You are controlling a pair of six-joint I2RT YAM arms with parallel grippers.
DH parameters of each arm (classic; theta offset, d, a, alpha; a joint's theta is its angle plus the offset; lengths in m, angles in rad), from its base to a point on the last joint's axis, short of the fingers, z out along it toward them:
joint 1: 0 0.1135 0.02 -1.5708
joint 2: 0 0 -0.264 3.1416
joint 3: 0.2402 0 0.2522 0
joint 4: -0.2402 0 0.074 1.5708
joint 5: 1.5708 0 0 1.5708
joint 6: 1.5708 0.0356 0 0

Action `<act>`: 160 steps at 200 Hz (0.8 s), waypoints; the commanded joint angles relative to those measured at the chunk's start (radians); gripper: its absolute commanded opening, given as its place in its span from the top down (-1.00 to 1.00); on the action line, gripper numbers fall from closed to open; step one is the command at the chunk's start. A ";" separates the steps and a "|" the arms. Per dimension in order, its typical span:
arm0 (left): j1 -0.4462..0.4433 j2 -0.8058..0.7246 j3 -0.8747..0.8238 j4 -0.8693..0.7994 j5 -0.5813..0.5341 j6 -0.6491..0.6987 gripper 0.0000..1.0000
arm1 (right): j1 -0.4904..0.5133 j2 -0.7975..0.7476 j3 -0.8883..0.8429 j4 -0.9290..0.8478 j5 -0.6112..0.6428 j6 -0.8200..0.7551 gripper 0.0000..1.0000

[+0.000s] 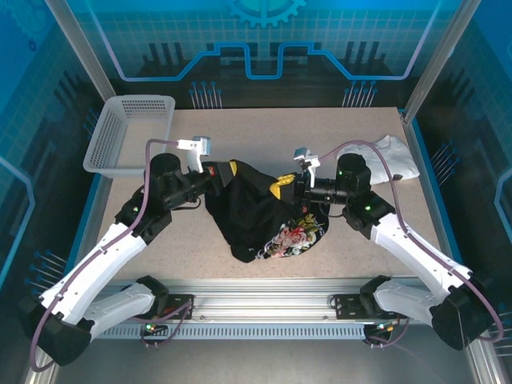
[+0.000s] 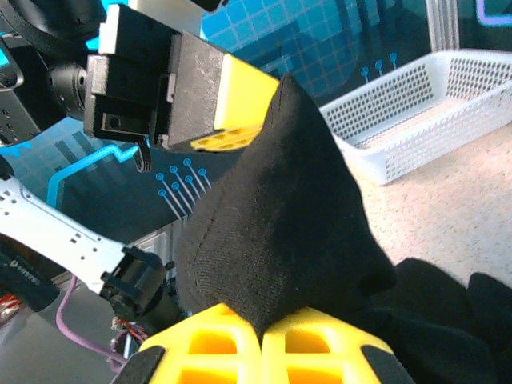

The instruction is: Fold the inside-out t-shirt

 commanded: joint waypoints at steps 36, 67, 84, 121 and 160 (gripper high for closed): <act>0.007 0.077 0.041 -0.138 -0.104 0.062 1.00 | 0.007 0.019 0.011 0.062 -0.022 0.054 1.00; 0.007 0.124 0.054 -0.199 -0.150 0.108 0.55 | 0.009 0.032 0.012 0.089 0.005 0.109 1.00; 0.007 0.108 0.035 -0.189 -0.131 0.114 0.32 | 0.009 0.044 0.012 0.098 0.025 0.140 1.00; 0.008 -0.022 -0.084 -0.085 -0.018 0.125 0.06 | 0.007 0.062 0.024 0.096 0.060 0.187 1.00; -0.004 -0.054 -0.154 0.051 0.229 0.139 0.15 | 0.005 0.072 0.035 0.079 0.073 0.191 1.00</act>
